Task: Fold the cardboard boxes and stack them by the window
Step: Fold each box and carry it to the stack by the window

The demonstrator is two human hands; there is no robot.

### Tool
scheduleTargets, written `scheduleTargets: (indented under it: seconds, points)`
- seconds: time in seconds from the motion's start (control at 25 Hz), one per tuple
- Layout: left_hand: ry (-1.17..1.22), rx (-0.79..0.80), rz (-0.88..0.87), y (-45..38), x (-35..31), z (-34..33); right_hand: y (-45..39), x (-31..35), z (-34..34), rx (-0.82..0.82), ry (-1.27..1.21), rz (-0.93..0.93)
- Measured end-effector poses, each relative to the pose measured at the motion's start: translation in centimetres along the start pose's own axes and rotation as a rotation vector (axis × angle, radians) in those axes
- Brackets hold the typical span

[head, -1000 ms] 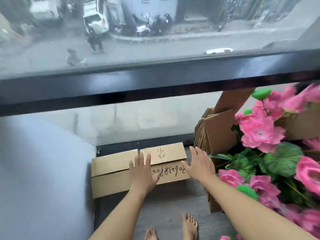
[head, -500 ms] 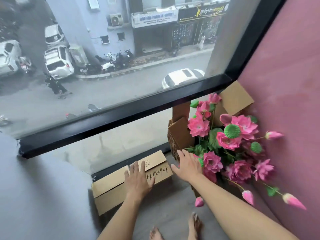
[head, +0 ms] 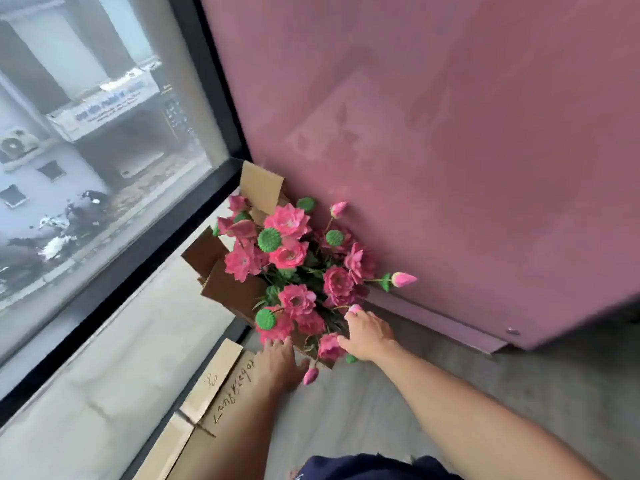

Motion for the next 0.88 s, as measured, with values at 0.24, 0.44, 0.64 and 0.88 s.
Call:
scheduleTargets:
  seconds: [0.24,0.44,0.64,0.88]
  points:
    - [-0.155,-0.035,-0.295,-2.8,-22.6,4.8,7.6,-21.3,7.6,-0.147,-0.189,-0.325]
    - [-0.223,-0.009,-0.536,-2.3,-39.9,6.3,15.6,-35.2,11.5,-0.233,-0.304,-0.572]
    - [-0.397,-0.001,-0.823,0.6,-54.2,6.1,25.5,-45.7,11.3,-0.329,-0.423,-0.852]
    - [-0.597,-0.020,-1.102,3.0,-67.5,5.1,33.6,-53.3,10.8,-0.399,-0.556,-1.134]
Point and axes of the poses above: each hand's wrist, its own y-axis away from the middle knuckle, its own z-axis out of the back of the hand, x = y × z, the point moved 10 cm from there along -y, towards the middle knuckle, and after that the axes turned 11 degrees about -y, right-handed, at the moved point
